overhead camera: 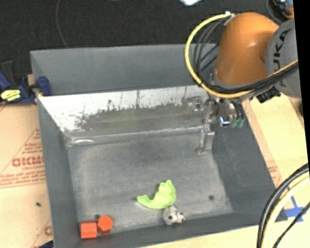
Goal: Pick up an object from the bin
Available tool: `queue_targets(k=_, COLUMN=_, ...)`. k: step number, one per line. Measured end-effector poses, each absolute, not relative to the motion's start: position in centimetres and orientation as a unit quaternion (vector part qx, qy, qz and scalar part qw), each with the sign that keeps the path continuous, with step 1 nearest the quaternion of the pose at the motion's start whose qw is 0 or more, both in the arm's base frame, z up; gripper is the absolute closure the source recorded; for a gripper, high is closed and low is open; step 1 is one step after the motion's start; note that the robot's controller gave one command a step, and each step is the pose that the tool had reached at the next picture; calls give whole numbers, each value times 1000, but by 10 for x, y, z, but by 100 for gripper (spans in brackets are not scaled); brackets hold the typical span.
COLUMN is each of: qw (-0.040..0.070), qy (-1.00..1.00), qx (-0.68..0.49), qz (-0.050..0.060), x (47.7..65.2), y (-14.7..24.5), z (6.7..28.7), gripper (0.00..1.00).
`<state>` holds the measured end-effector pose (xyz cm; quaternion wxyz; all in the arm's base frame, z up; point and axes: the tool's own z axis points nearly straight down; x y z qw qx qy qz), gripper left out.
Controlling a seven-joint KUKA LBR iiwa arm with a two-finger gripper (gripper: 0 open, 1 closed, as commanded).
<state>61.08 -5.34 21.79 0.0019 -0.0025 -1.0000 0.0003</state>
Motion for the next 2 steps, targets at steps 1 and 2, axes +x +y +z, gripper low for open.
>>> queue_targets(k=1, qw=-2, qy=-1000, qx=-2, qz=1, x=612, y=-53, z=223, gripper=0)
queue_targets(k=2, qw=4, qy=-996, qx=-89, qz=0, x=559, y=37, z=158, gripper=0)
